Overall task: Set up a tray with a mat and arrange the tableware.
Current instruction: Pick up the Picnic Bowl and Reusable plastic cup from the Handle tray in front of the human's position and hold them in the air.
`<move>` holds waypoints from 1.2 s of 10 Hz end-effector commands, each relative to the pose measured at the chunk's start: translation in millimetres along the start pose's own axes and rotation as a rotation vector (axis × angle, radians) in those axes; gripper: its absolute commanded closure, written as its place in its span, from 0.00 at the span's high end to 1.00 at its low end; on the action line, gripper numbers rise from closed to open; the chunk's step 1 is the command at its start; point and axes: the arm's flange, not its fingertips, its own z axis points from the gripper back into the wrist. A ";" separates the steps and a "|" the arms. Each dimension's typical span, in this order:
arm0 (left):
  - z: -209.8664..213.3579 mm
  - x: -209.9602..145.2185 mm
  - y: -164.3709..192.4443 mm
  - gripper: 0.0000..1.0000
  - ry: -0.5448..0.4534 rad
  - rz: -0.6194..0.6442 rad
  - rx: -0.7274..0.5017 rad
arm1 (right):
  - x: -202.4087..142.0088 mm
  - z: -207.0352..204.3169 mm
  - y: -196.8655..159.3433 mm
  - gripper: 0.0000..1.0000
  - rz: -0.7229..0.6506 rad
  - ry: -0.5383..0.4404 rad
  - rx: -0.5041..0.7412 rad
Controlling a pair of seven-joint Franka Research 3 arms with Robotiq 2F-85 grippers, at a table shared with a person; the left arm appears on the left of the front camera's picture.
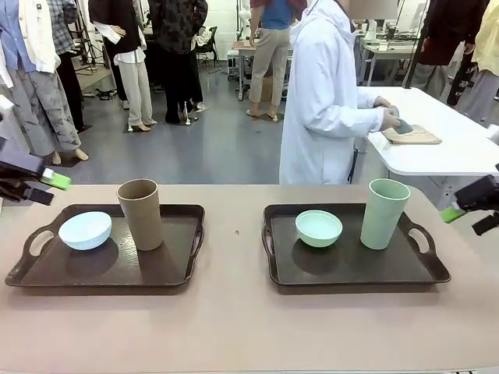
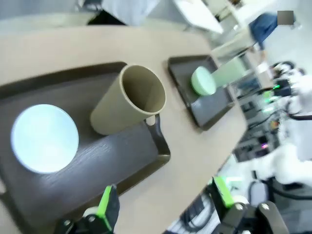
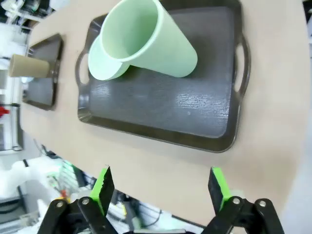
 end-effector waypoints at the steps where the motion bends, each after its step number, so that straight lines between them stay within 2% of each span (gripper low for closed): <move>1: 30.9 -20.4 24.9 1.00 -0.032 0.079 -0.040 | -36.3 -11.0 -16.3 1.00 -0.039 -0.032 0.126; 2: 43.9 -26.7 33.3 1.00 -0.029 0.101 -0.042 | -37.9 -6.4 -24.9 1.00 -0.061 -0.064 0.198; 5: 60.2 -32.5 49.8 1.00 -0.010 0.138 -0.081 | -38.6 -3.3 -35.7 1.00 -0.090 -0.113 0.293; 7: 61.8 -31.9 41.9 1.00 -0.002 0.115 -0.059 | -40.5 2.5 -39.8 1.00 -0.094 -0.143 0.299; 8: 61.0 -38.3 48.1 1.00 -0.004 0.162 -0.068 | -37.2 -2.1 -38.7 1.00 -0.072 -0.145 0.249; 9: 61.0 -38.3 48.1 1.00 -0.004 0.162 -0.068 | -24.2 14.1 -42.1 1.00 -0.111 -0.128 0.286; 12: 61.0 -38.3 48.1 1.00 -0.004 0.162 -0.068 | -24.2 14.1 -42.1 1.00 -0.111 -0.128 0.286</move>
